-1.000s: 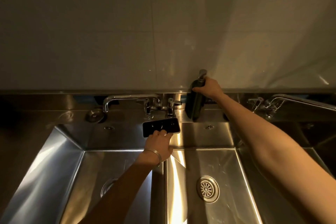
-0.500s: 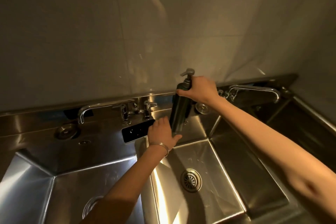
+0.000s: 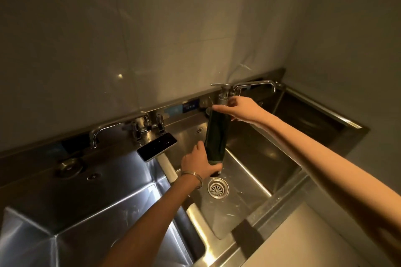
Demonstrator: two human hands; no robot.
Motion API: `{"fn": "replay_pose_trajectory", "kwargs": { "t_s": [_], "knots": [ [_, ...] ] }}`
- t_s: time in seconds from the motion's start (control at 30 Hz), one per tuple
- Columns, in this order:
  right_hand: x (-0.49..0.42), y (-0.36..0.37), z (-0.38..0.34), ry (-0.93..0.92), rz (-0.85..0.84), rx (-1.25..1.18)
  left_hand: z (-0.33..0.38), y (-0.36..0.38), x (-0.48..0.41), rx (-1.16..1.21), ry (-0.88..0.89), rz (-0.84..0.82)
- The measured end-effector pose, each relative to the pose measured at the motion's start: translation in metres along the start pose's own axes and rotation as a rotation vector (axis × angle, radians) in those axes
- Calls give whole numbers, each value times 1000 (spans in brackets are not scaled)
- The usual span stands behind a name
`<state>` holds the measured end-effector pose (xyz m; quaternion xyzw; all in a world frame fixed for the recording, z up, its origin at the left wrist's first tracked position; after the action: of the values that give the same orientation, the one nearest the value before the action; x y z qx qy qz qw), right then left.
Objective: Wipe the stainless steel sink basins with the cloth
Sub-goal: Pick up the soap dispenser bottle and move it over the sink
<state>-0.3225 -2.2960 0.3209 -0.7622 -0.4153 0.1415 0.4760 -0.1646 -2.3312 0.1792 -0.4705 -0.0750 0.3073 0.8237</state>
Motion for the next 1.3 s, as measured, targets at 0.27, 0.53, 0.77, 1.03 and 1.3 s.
{"fn": "replay_pose_trajectory", "kwargs": {
  "t_s": [0.27, 0.53, 0.77, 1.03, 1.3],
  "knots": [
    [47, 7, 21, -56, -651, -584, 6, -31, 59, 734, 18, -280],
    [101, 56, -17, -178, -489, -487, 2, -56, 153, 912, -156, -213],
    [150, 119, -75, -227, -382, -361, -1, -55, 236, 530, -341, 277],
    [218, 160, -160, -393, -818, -307, -36, -109, 357, 788, -449, 306],
    [297, 236, -250, -457, -790, -319, -86, -161, 455, 801, -477, 285]
  ]
}}
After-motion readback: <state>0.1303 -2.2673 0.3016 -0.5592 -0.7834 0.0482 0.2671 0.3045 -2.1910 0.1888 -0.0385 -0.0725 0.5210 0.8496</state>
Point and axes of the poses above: each hand's wrist, its own x-axis away from the middle knuckle, its own y-axis out of the palm, z = x × y, the point moved 1 cm from there along -x, towards the middle knuckle, and after that the axes turned 15 degrees about y, right-handed, at the moved point
